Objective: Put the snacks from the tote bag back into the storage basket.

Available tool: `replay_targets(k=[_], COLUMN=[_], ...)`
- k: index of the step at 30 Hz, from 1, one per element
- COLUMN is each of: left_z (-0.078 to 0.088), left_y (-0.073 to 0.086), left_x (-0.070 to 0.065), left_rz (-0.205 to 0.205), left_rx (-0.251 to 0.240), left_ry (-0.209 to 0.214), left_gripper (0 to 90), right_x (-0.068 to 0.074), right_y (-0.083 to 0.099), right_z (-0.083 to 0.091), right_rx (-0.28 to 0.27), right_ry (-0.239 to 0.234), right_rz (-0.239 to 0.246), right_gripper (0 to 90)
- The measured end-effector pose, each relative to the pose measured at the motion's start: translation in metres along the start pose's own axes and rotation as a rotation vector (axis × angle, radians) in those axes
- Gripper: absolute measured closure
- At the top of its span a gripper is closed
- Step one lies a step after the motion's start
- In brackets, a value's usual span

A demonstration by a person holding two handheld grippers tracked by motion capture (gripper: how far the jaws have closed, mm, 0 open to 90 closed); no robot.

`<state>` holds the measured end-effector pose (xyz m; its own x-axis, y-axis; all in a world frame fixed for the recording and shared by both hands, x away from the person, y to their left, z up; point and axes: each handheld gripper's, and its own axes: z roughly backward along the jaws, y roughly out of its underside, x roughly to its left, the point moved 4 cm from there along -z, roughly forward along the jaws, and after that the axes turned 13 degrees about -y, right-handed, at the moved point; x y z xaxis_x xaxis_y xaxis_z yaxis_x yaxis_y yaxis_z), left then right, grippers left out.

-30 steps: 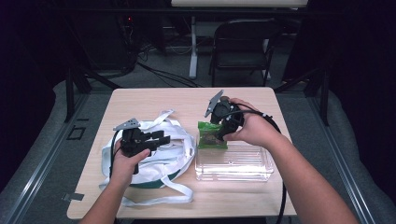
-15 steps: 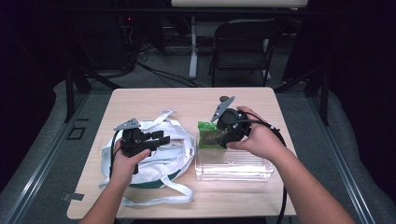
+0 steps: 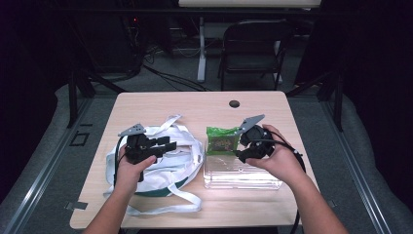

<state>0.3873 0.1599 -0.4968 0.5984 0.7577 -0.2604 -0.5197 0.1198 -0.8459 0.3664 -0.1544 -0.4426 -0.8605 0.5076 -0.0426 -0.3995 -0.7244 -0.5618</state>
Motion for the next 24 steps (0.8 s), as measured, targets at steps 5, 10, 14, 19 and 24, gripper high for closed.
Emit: replay_targets(k=[5,10,14,19,24], left_z=[0.0,0.001,0.001,0.0,0.0], left_y=[0.0,0.0,0.0,0.001,0.002], left_x=[0.0,0.001,0.001,0.002,0.002], left_rz=[-0.002,0.0,0.0,-0.002,0.0], left_rx=[0.002,-0.003,-0.003,0.004,0.007], left_ry=[-0.001,-0.005,-0.009,-0.012,-0.013], left_gripper=[51.1,51.1,50.9,50.6,50.6], right_x=[0.004,0.008,0.01,0.012,0.013], right_y=[0.022,0.039,0.049,0.068,0.079], right_z=[-0.002,-0.001,-0.001,-0.001,0.002], right_rx=[-0.022,-0.06,-0.083,-0.163,-0.219], right_ry=[0.014,0.035,0.043,0.027,0.042], right_rz=[-0.059,-0.118,-0.15,-0.24,-0.273], right_gripper=[38.9,40.1,42.0,43.5,44.4])
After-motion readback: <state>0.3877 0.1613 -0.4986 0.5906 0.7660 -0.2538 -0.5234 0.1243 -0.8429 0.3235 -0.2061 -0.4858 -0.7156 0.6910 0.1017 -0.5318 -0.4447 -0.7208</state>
